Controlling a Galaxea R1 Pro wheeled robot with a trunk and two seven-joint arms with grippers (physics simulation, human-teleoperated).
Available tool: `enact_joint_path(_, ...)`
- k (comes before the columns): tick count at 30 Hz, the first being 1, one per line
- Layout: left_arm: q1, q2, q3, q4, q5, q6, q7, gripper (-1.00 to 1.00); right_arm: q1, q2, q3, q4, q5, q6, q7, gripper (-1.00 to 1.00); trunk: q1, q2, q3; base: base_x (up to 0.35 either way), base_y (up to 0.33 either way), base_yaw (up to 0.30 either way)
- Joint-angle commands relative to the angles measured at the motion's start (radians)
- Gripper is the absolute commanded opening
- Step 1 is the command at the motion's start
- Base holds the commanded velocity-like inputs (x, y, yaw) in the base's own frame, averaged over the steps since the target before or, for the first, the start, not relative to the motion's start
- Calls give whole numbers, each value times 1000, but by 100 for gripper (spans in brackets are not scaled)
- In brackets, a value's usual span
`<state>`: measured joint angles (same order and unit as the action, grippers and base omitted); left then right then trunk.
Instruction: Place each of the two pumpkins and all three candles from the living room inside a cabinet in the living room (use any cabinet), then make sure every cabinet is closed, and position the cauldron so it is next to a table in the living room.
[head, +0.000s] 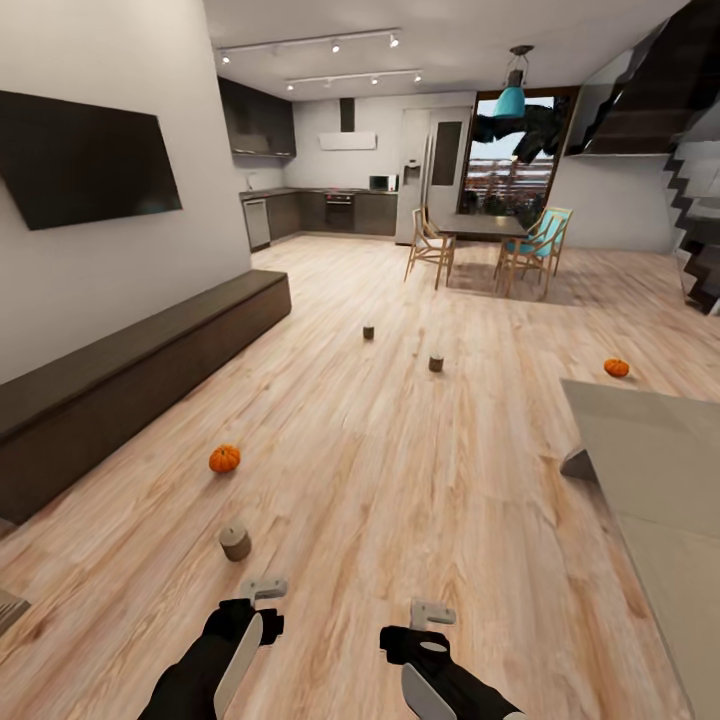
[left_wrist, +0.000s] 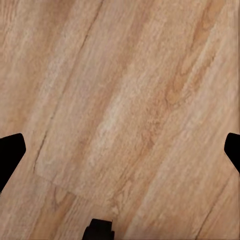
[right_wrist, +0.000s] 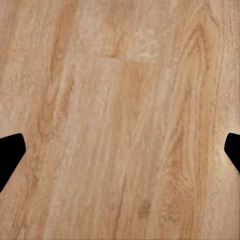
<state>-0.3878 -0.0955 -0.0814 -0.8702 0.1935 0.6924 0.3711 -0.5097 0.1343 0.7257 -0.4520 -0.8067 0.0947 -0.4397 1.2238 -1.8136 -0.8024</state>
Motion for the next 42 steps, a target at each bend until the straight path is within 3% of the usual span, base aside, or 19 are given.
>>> enact_joint_path(1, -1, 0, -3, -1, 11, 3, 9, 100, -1, -1, 8, -2, -3, 5, -9, 100, 0, 0, -1, 310, -76, -3)
enact_joint_path(42, 0, 0, -4, -1, 7, 0, 11, 100, -1, -1, 8, -2, -3, 2, -10, 100, 0, 0, -1, 280, -38, 0)
